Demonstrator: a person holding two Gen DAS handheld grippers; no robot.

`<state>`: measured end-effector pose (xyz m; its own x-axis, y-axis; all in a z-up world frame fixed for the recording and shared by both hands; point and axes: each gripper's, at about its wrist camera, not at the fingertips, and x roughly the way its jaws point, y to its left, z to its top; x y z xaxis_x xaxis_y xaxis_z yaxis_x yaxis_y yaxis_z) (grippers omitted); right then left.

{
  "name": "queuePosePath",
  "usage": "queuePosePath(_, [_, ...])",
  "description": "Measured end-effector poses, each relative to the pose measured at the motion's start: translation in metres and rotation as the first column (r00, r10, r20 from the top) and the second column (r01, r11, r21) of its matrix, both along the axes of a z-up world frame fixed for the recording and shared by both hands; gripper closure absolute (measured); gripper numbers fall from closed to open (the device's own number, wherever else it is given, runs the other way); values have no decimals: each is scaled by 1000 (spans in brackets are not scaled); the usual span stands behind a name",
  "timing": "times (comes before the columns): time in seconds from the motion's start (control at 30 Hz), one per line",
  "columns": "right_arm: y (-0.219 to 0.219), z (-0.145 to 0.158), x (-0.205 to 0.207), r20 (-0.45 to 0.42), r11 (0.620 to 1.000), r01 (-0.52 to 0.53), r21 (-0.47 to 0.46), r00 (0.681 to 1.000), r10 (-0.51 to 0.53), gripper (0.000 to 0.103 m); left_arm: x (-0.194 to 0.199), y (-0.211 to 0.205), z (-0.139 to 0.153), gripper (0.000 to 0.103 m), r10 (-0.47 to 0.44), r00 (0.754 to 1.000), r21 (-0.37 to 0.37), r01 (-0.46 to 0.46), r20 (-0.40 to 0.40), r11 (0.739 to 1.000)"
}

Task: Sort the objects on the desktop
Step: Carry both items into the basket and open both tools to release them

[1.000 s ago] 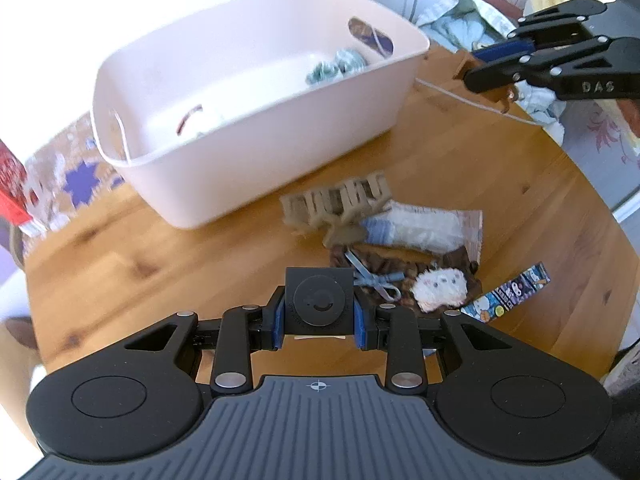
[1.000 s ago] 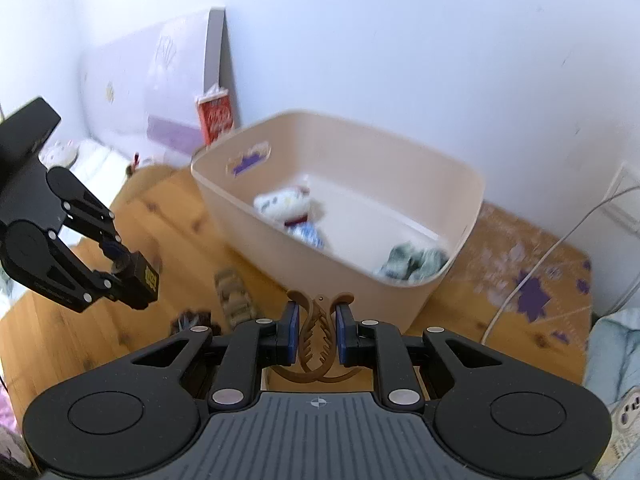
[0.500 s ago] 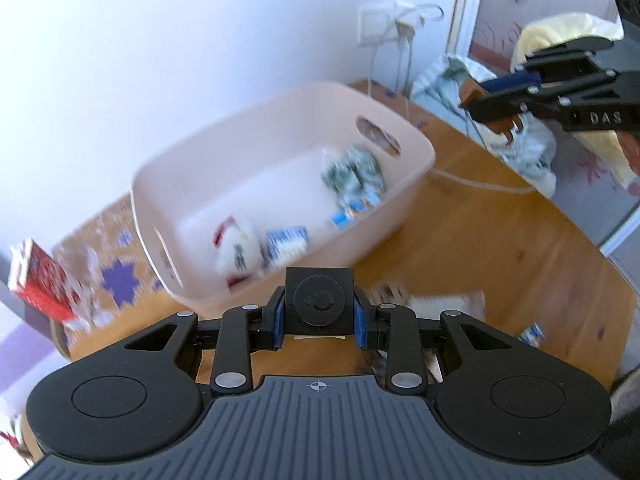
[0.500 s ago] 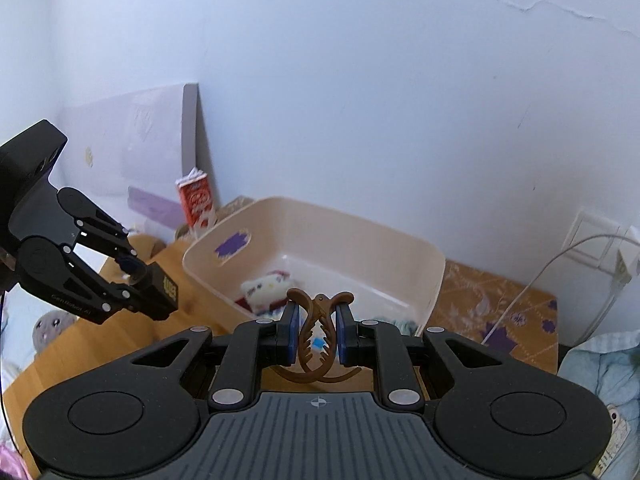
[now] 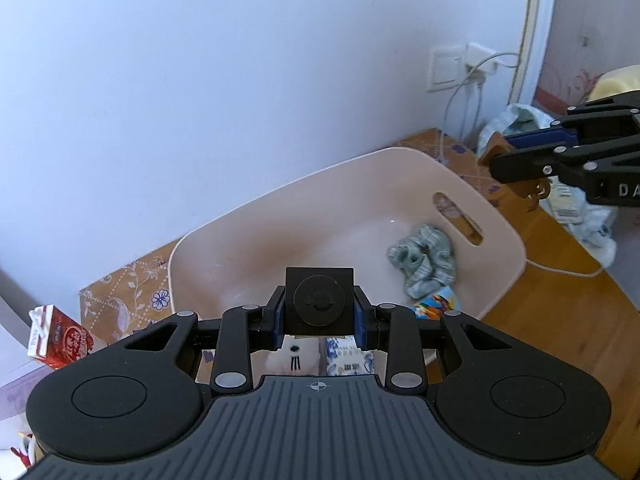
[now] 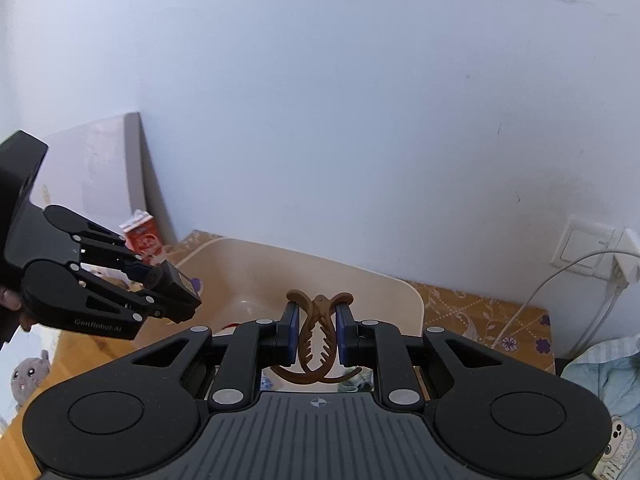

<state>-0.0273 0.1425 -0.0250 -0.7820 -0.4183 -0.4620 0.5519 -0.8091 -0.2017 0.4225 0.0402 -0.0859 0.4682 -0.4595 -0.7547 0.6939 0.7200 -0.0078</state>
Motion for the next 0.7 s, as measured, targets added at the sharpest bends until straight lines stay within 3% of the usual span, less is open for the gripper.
queuePosePath(0.2, [-23, -31, -25, 31, 997, 10, 80, 999, -13, 85, 20, -20, -32, 71, 94, 993, 83, -88, -67, 993])
queuePosePath(0.37, [-35, -58, -42, 98, 992, 26, 124, 994, -38, 85, 33, -29, -59, 71, 209, 965, 148, -185, -161, 972])
queuePosePath(0.57, [-46, -88, -56, 149, 973, 34, 229, 986, -70, 85, 39, -30, -84, 71, 260, 935, 229, -206, -242, 951])
queuePosePath(0.7, [-49, -99, -59, 158, 965, 30, 260, 985, -74, 86, 34, -29, -89, 70, 264, 935, 263, -201, -235, 944])
